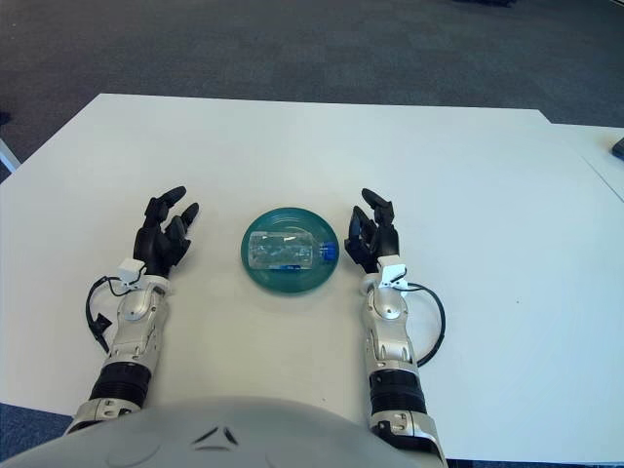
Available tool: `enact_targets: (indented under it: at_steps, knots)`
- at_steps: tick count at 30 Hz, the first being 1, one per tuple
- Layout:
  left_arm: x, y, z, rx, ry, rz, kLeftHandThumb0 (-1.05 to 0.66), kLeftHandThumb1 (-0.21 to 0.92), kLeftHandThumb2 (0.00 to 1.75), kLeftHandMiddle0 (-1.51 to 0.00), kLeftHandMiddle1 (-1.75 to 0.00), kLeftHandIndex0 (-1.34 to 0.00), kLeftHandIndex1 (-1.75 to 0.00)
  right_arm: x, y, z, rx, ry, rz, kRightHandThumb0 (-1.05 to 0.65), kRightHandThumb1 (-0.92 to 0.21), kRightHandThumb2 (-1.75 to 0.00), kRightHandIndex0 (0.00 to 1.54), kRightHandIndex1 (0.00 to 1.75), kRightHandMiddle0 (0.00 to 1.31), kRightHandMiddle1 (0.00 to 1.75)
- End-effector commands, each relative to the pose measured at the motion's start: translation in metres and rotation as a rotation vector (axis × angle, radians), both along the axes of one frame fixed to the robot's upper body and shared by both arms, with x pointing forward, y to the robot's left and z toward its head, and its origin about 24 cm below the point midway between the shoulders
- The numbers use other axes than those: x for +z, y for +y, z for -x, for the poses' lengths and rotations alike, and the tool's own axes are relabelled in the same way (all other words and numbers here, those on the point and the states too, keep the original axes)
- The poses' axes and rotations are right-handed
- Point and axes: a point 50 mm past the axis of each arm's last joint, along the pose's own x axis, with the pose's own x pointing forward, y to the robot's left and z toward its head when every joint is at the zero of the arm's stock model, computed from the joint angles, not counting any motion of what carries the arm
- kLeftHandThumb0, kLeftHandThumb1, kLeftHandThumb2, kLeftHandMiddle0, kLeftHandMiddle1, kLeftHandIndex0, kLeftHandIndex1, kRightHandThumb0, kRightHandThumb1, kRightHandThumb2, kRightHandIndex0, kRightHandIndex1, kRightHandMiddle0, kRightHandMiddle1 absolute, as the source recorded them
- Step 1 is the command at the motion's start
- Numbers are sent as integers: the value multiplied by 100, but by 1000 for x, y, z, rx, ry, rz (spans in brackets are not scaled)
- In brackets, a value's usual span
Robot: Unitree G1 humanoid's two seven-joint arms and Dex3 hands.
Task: Put the bottle into the plate.
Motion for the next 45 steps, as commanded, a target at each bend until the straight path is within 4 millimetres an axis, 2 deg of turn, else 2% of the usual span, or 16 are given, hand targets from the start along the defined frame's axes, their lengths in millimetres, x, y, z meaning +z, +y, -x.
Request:
enact_targets:
  at_steps: [1,9,22,45]
  knots:
    - [-19,-1,17,13,119,-32,-59,92,66,-54,0,-14,-71,-19,-2,12,-23,140,10,-67,-92,-74,43,1,0,66]
    - [-13,-6,14,7,115,-34,-61,92,67,-49,0,-13,-71,-16,0,12,-30,154,13,-66,-92,-73,43,1,0,61]
    - [-14,-8,11,-19,131,-46,-69,92,67,-47,0,-14,-73,-16,2,11,-31,148,4,-65,-92,-73,44,1,0,64]
    - [-16,-13,16,-47,161,-45,-76,92,71,-44,0,-15,-74,-16,3,17,-24,139,13,-64,-92,-74,43,0,0,64]
